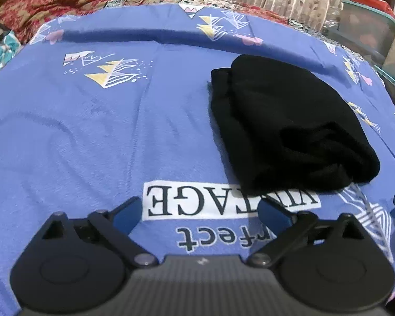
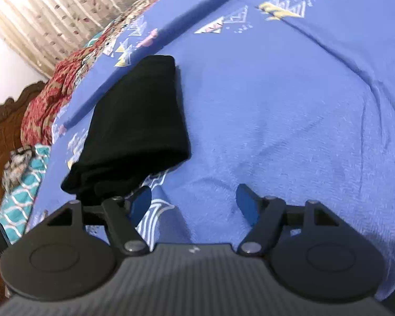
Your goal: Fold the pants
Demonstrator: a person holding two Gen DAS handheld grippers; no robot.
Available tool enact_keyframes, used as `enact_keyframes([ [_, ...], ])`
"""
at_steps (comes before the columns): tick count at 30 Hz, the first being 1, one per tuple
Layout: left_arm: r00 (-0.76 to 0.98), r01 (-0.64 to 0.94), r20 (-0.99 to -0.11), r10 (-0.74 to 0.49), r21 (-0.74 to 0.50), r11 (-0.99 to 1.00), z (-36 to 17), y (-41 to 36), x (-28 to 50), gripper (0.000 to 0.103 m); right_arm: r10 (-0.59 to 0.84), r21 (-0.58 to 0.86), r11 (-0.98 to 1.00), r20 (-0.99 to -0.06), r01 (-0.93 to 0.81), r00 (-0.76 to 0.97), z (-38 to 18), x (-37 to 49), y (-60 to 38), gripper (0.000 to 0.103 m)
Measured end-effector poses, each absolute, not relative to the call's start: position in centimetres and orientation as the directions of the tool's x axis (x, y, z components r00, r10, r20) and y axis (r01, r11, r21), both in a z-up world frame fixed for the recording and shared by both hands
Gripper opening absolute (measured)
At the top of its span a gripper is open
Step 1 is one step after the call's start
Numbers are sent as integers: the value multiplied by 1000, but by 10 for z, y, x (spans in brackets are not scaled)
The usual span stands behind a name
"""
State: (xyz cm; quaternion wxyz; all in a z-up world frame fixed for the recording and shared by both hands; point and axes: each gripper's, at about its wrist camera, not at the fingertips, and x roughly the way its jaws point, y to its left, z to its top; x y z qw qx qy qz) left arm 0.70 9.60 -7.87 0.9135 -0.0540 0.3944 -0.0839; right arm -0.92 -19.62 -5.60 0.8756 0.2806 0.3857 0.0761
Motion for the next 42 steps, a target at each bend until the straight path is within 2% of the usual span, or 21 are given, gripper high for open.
enact_keyframes([
  [8,679,133,-706,-199,-148,980,-83,95,8,103,305,422,907,-636,-12,709,-59,-13,-166,89],
  [12,677,137,-706,-210,-159,978,-83,97,8,103,284,363,931,-644,-43,710,-60,-11,-156,92],
  [19,665,146,-719,-200,-138,980,-84,94,10,103,306,398,916,-621,-46,721,-63,-13,-160,92],
  [26,662,146,-726,-190,-123,982,-84,92,11,103,327,414,908,-613,-61,719,-63,-16,-152,98],
  [34,666,135,-724,-178,-118,984,-83,90,10,103,368,475,878,-593,-59,716,-64,-17,-162,98],
  [42,664,146,-727,-177,-105,984,-84,89,10,103,375,471,879,-589,-74,715,-64,-17,-168,98],
])
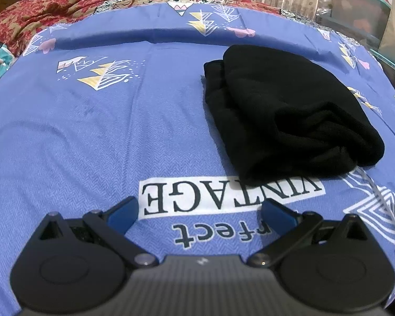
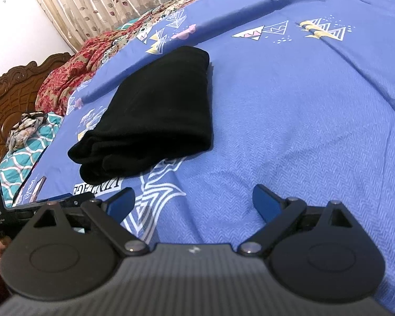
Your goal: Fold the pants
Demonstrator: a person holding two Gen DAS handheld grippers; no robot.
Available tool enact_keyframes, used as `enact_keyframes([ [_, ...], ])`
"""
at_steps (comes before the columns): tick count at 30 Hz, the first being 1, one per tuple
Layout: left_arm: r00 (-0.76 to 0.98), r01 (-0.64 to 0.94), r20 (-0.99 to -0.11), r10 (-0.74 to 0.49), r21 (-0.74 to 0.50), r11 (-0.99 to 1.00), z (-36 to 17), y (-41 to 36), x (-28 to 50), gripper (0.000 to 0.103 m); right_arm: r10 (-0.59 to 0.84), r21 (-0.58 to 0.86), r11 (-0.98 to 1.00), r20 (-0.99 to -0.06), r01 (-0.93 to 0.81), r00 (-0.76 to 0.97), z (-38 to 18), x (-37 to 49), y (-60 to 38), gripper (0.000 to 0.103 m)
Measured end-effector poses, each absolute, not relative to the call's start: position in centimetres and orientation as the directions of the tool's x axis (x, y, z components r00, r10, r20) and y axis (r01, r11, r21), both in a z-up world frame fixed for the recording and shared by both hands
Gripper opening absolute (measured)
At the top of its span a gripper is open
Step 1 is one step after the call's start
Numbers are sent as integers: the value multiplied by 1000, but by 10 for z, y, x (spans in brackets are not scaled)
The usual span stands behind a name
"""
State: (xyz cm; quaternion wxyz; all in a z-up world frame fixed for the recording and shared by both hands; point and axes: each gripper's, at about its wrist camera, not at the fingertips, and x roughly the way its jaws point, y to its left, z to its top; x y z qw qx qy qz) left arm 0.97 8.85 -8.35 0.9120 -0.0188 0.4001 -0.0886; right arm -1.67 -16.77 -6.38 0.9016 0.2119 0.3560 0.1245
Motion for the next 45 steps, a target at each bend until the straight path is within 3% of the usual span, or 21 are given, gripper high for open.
enact_keyframes([
  [11,651,185,-718,-245,-164,969,-81,101,10,103,381,478,875,-587,-73,715,-64,-16,-172,98],
  [15,620,207,-715,-323,-248,946,-75,117,14,103,386,487,870,-588,-70,711,-63,-15,-173,98],
  [19,602,135,-705,-375,-373,918,-58,143,18,103,401,503,863,-617,-52,678,-57,-9,-177,97],
  [22,648,139,-649,-398,-413,900,-33,155,20,103,396,519,855,-634,-15,664,-47,-5,-182,97],
  [26,657,170,-618,-431,-435,884,-12,149,44,103,389,516,855,-582,-46,714,-29,7,-188,97],
  [31,574,190,-641,-509,-501,845,-26,125,94,103,416,531,843,-537,-89,734,-20,42,-188,97],
  [40,483,117,-801,-353,-341,933,-58,76,126,103,453,549,831,-570,-93,686,-42,96,-186,97],
  [43,483,95,-806,-342,-340,936,-61,76,122,103,460,572,819,-600,-51,654,-58,97,-186,98],
  [45,484,82,-804,-345,-351,933,-63,79,119,103,454,571,818,-573,-65,682,-60,86,-185,98],
])
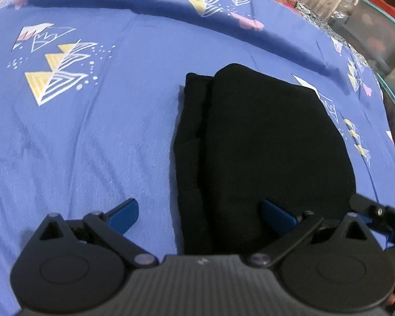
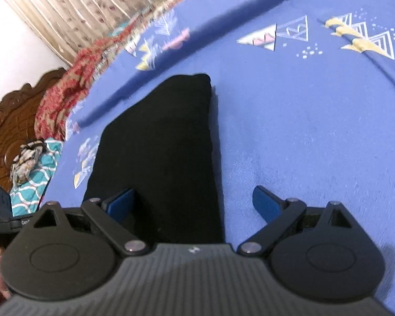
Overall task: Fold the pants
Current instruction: 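Move both grippers back over the folded pants, then lift both open grippers away from the folded pants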
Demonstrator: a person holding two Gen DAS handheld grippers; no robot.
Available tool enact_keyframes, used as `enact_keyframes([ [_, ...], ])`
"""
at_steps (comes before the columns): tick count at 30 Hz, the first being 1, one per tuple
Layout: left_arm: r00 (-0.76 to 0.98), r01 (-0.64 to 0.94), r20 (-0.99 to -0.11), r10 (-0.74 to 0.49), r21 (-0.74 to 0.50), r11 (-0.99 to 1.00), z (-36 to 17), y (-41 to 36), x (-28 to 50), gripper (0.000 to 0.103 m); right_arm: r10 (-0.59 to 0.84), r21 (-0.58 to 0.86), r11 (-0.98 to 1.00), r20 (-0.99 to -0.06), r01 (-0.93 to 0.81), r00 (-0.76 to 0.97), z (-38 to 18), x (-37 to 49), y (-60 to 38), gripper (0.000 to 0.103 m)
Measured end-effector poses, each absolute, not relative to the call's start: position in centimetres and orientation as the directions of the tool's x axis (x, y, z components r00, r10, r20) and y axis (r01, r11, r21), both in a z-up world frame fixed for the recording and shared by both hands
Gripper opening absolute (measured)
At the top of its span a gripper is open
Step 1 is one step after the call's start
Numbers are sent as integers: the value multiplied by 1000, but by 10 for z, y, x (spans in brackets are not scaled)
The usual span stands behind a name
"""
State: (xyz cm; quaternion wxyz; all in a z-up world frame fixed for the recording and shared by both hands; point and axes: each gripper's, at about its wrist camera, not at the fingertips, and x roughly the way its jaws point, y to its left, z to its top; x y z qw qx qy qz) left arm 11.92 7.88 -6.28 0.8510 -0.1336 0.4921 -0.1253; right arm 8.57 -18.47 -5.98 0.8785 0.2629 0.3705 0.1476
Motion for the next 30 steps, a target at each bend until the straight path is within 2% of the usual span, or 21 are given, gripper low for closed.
enact_keyframes([
  [14,501,60,-811,-303,-317,946,-49,80,100,103,432,556,830,-589,-45,683,-57,60,-180,98],
  [23,564,92,-757,-330,-339,936,-31,95,65,103,443,559,828,-601,-46,665,-56,30,-180,98],
  [30,567,77,-754,-331,-351,933,-56,117,18,103,428,539,841,-603,-51,673,-58,-10,-177,98],
])
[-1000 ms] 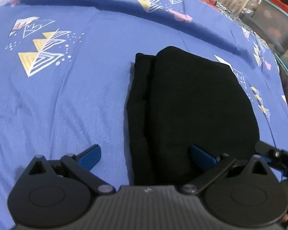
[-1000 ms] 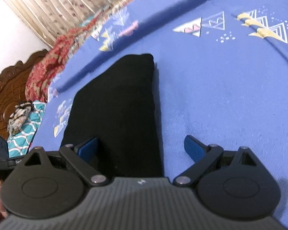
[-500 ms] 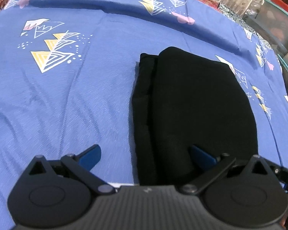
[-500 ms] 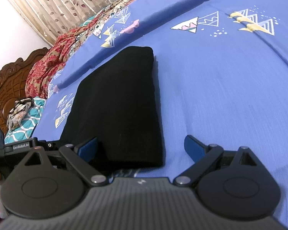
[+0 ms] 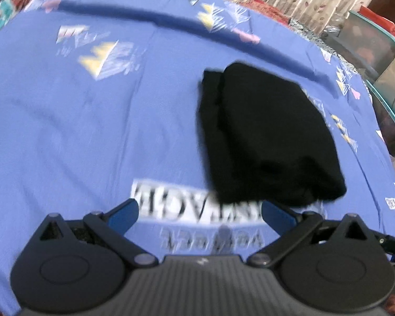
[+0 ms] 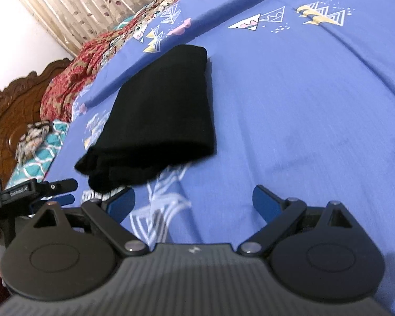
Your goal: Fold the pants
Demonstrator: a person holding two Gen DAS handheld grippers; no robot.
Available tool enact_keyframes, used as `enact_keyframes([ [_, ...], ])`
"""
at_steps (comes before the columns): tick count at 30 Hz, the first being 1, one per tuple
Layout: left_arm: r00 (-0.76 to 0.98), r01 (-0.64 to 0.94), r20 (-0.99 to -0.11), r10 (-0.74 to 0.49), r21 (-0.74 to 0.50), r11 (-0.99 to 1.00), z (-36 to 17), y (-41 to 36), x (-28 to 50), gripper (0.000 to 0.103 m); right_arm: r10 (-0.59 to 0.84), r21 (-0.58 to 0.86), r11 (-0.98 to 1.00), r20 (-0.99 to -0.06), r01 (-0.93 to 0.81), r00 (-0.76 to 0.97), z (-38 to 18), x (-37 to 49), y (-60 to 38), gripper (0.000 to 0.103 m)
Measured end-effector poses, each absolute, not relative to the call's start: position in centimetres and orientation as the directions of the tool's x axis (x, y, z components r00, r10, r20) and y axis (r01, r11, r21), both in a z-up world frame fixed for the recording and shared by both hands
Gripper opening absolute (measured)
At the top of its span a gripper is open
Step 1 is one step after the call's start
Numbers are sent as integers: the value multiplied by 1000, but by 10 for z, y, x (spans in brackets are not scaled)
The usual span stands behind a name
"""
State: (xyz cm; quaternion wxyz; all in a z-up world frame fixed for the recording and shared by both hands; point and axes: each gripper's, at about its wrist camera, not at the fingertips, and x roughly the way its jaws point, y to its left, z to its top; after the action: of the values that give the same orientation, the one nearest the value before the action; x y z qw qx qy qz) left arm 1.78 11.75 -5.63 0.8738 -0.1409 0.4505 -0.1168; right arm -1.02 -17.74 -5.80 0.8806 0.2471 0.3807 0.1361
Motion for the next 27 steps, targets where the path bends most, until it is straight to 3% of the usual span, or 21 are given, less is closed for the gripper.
enact_keyframes([
  [3,587,83,-749,-307,-322,943,-66,117,0,103,397,480,874,-619,-73,678,-57,-22,-168,98],
  [11,644,124,-751,-142,-81,989,-75,79,-22,103,328,396,916,-633,-71,701,-61,-25,-153,98],
  [16,659,109,-742,-124,-69,992,-77,77,-28,103,353,426,901,-618,-77,702,-64,-28,-158,103],
  [27,656,116,-749,-93,-22,993,-80,71,-27,103,370,455,886,-576,-91,728,-66,-38,-156,103],
])
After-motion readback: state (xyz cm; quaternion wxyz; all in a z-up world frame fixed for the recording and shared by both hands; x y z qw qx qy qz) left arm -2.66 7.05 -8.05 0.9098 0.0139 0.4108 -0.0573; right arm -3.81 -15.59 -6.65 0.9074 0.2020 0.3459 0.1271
